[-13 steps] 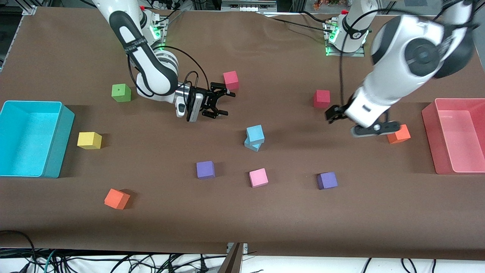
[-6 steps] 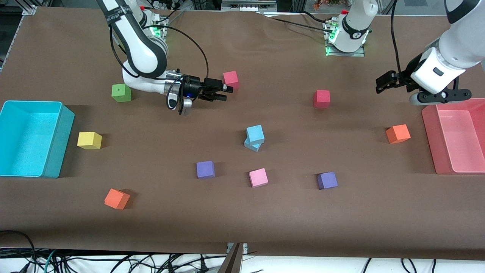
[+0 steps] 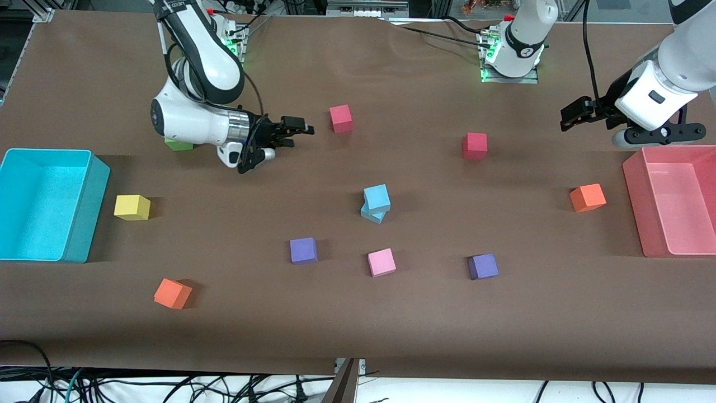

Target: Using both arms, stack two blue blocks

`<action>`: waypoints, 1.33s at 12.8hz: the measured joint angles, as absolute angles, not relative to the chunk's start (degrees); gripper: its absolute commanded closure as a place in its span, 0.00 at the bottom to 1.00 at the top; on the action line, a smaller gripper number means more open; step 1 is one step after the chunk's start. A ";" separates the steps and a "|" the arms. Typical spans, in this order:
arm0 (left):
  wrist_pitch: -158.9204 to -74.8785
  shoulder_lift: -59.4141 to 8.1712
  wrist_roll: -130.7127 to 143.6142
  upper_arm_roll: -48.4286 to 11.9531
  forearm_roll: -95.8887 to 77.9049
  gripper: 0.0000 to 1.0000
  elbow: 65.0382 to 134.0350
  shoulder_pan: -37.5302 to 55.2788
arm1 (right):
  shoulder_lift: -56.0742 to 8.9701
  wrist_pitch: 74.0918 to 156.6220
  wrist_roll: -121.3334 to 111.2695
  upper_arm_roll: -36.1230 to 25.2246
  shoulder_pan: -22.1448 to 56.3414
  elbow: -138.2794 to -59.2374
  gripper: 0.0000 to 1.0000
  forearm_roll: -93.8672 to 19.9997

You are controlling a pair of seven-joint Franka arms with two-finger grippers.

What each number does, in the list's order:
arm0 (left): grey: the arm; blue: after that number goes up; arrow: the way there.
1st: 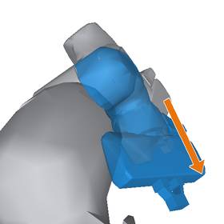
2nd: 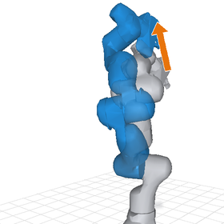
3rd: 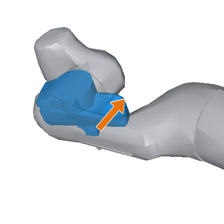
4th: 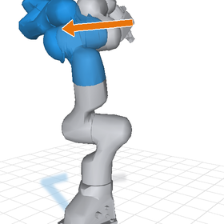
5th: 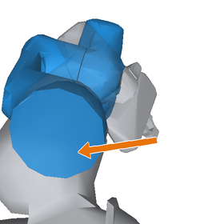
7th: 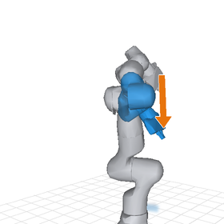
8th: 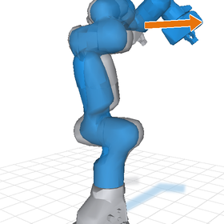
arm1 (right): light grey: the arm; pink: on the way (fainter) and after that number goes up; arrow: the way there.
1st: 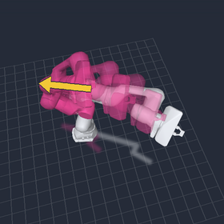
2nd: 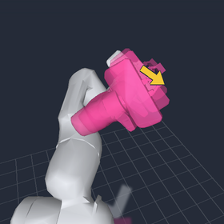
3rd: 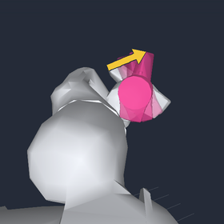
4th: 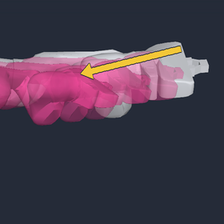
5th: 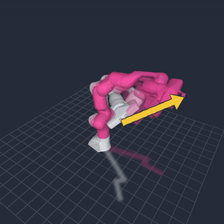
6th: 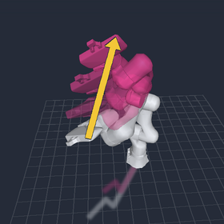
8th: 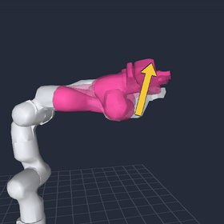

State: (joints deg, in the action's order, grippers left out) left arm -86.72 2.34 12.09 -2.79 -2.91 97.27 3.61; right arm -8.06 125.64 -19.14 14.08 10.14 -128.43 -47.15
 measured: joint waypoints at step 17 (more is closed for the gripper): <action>-86.53 2.33 12.00 -2.90 -2.71 0.00 97.13 2.04 | 0.53 99.19 7.24 -4.21 3.12 -102.44 0.00 -0.37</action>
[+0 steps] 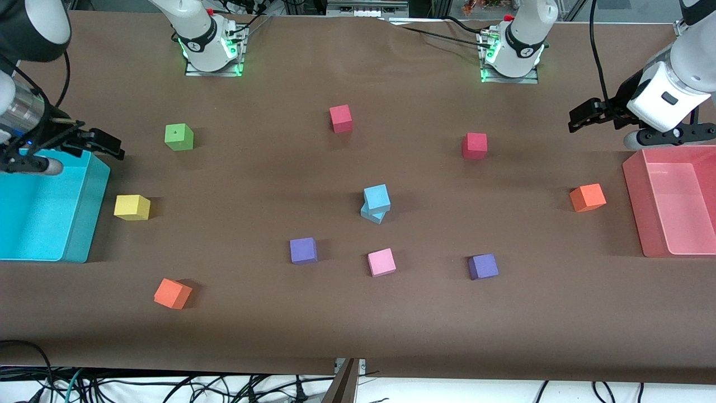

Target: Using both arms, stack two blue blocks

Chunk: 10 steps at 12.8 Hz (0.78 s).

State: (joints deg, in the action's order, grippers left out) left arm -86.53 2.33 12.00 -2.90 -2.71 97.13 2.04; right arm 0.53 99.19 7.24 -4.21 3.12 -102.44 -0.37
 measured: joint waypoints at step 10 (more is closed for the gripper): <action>-86.48 2.33 12.00 -3.06 -2.71 0.00 97.13 2.04 | 1.33 95.17 3.24 -0.86 -0.78 -99.77 0.00 1.57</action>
